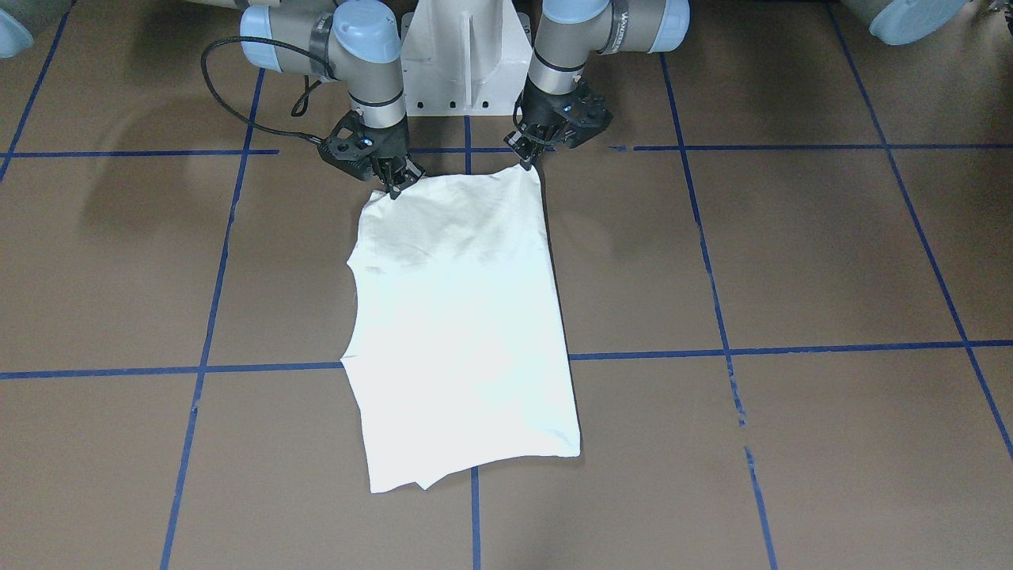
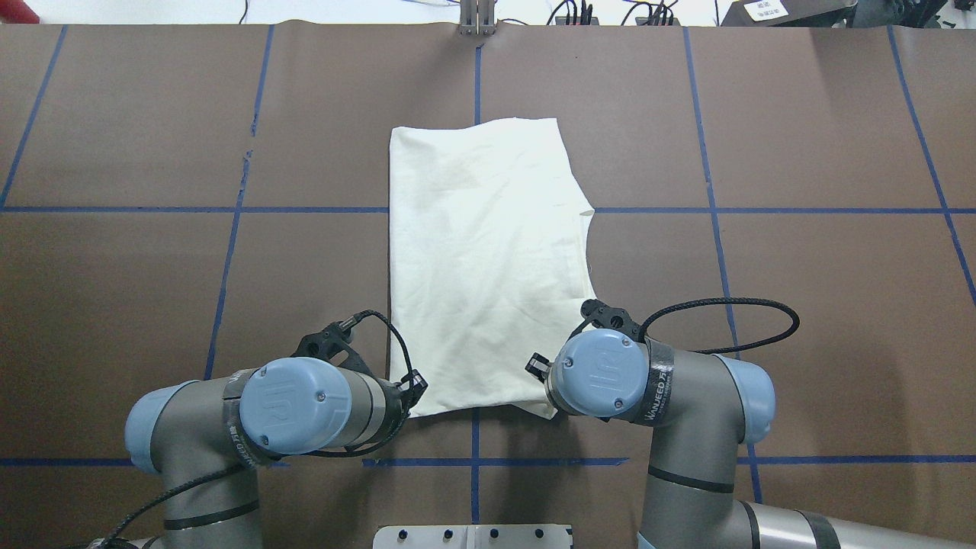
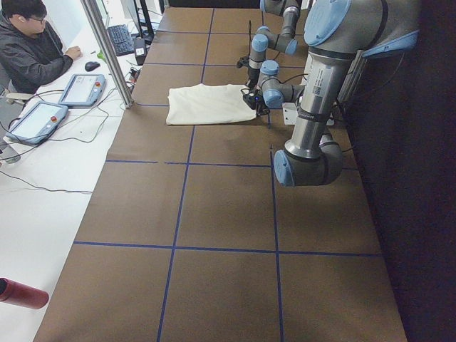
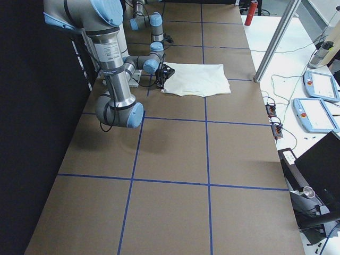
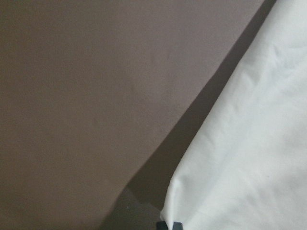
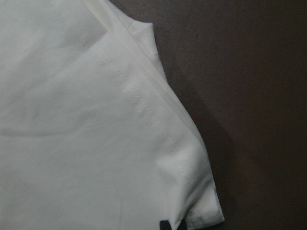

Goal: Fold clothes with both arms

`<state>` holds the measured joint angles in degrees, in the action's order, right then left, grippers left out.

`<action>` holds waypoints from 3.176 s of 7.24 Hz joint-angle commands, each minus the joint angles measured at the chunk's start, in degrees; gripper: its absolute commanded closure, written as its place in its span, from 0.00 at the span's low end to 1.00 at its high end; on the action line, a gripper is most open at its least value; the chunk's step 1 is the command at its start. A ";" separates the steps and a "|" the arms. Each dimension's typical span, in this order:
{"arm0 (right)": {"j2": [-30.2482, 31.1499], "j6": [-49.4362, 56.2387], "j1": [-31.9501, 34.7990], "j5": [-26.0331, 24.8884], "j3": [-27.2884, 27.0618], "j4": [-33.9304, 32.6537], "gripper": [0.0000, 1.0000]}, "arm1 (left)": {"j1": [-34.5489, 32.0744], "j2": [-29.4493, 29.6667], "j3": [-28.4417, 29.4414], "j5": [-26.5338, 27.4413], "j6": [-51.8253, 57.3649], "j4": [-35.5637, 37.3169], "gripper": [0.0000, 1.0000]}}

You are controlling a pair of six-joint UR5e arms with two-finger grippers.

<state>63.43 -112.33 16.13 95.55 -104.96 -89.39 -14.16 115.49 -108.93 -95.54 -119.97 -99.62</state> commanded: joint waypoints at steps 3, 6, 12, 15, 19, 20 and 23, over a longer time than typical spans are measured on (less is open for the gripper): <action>-0.06 0.00 0.04 0.07 0.02 0.00 0.00 | -0.08 -0.09 -0.06 0.00 0.00 0.04 1.00; -0.06 -0.08 -0.22 0.07 0.28 -0.09 0.00 | -0.16 -0.09 -0.06 0.00 0.00 0.04 1.00; 0.11 0.00 -0.48 0.07 0.46 -0.70 0.46 | -0.16 -0.09 -0.06 0.00 0.00 0.04 1.00; 0.03 0.00 -0.05 1.73 0.28 -0.62 1.00 | -0.16 -0.09 -0.06 0.00 0.00 0.04 1.00; -1.29 0.00 1.53 3.40 -0.15 -0.35 1.00 | -0.16 -0.09 -0.14 0.09 0.00 0.04 1.00; -1.21 0.00 1.63 3.50 -1.81 -0.26 1.00 | -0.08 -0.26 -0.32 0.09 0.00 0.04 1.00; -0.24 0.18 1.71 3.94 -5.94 0.09 1.00 | 2.90 -0.61 -9.06 0.26 2.18 8.00 1.00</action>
<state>62.79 -112.39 17.80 99.25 -109.26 -89.48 -12.85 115.03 -113.07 -95.34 -119.39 -95.70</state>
